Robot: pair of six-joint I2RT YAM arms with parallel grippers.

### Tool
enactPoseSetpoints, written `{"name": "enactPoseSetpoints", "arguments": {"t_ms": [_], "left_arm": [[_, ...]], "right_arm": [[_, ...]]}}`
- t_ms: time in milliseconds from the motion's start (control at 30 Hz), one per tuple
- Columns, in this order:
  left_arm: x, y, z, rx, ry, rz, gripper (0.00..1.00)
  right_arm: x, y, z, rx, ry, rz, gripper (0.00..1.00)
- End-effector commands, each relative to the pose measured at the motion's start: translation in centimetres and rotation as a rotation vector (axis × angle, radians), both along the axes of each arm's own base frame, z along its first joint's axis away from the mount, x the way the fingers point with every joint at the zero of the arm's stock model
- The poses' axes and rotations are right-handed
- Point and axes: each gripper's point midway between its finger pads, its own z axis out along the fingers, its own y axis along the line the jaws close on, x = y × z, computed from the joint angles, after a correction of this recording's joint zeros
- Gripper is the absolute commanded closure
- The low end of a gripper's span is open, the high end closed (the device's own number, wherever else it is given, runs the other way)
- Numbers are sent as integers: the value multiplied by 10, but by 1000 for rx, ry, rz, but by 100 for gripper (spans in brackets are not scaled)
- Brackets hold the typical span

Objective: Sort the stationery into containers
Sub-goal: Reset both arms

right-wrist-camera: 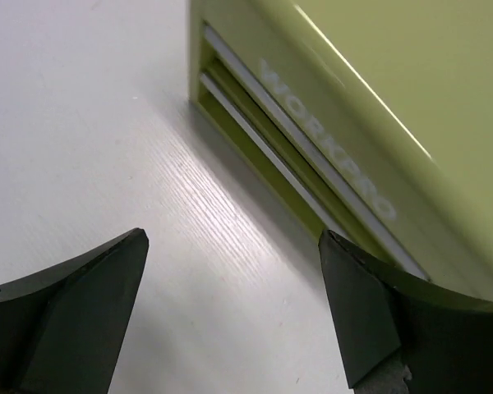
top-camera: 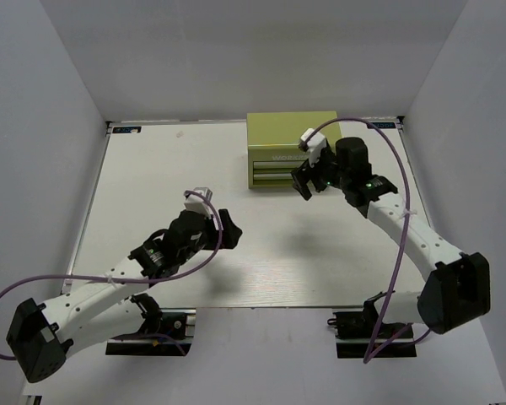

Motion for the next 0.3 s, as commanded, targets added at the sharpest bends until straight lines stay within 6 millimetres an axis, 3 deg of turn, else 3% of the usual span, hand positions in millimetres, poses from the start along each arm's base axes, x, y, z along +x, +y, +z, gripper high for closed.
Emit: {"name": "enactPoseSetpoints", "arguments": {"t_ms": [0,100,233,267], "left_arm": [[5,-15,19,29,-43,-87,0],[12,-23,29,70,-76,-128,0],[17,-30,28,118,-90,-174,0],[17,-29,28,127,-96,-180,0]], "right_arm": [[-3,-24,29,130,52,-219,10],[-2,-51,42,124,9,-365,10],[-13,-81,39,80,-49,-470,10],[-18,-87,29,60,-46,-473,10]]}}
